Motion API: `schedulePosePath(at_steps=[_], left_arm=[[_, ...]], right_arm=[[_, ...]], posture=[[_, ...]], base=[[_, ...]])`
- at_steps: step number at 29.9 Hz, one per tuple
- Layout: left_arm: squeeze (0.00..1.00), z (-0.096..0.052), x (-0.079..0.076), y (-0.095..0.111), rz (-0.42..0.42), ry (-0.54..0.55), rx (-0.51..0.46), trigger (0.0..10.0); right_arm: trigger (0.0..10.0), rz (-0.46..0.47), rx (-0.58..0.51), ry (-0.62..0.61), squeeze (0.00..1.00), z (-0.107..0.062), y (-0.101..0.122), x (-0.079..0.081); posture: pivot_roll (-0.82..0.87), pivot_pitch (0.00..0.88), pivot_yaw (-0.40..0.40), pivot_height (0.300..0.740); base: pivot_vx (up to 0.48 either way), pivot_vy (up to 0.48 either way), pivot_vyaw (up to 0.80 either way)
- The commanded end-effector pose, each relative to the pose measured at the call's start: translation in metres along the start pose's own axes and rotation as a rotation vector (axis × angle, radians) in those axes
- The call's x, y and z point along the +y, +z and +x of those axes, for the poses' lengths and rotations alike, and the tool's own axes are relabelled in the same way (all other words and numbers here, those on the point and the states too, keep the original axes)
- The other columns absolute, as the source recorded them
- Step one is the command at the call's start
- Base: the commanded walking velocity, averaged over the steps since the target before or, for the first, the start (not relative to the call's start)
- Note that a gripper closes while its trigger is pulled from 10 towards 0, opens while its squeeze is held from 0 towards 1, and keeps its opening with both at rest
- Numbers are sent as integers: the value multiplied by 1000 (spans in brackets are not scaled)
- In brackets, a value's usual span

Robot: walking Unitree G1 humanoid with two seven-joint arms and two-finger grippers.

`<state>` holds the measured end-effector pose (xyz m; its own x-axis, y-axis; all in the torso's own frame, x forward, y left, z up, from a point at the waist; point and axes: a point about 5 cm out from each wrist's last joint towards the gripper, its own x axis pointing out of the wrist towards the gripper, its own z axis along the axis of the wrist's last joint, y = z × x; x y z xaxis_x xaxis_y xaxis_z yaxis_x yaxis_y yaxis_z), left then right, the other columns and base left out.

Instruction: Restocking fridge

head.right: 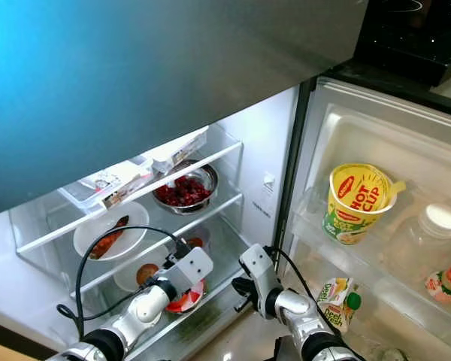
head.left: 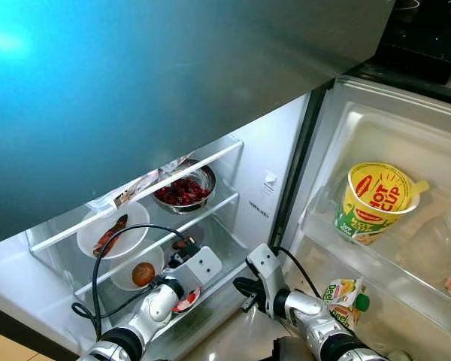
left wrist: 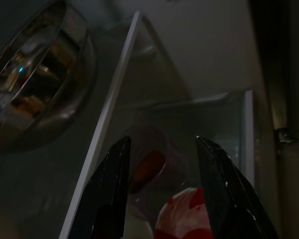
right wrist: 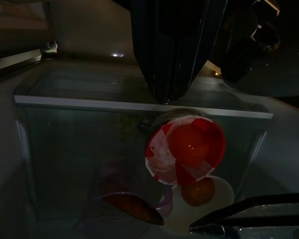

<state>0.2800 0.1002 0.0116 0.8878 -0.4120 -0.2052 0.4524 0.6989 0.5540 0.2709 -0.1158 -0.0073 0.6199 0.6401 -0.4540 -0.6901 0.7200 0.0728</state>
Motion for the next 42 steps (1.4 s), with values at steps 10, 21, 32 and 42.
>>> schedulePosePath(at_steps=[10,21,32,42], left_arm=[[0,-1,-4,-1,-9,-9,12,10000],[0,0,-5,0,-7,-11,10,10000],[0,2,-6,2,-2,-13,6,10000],[0,2,-7,0,-7,-6,32,10000]], right_arm=[[10000,22,11,-1,0,0,-3,2],[10000,21,-5,22,0,-1,-2,2],[10000,19,4,14,0,0,-1,0],[10000,24,7,11,0,-1,-2,0]], posture=[[-24,0,31,604],[-26,0,29,634],[-26,0,26,674],[-27,0,25,674]], base=[[0,0,0],[0,0,0],[0,0,0],[-384,0,0]])
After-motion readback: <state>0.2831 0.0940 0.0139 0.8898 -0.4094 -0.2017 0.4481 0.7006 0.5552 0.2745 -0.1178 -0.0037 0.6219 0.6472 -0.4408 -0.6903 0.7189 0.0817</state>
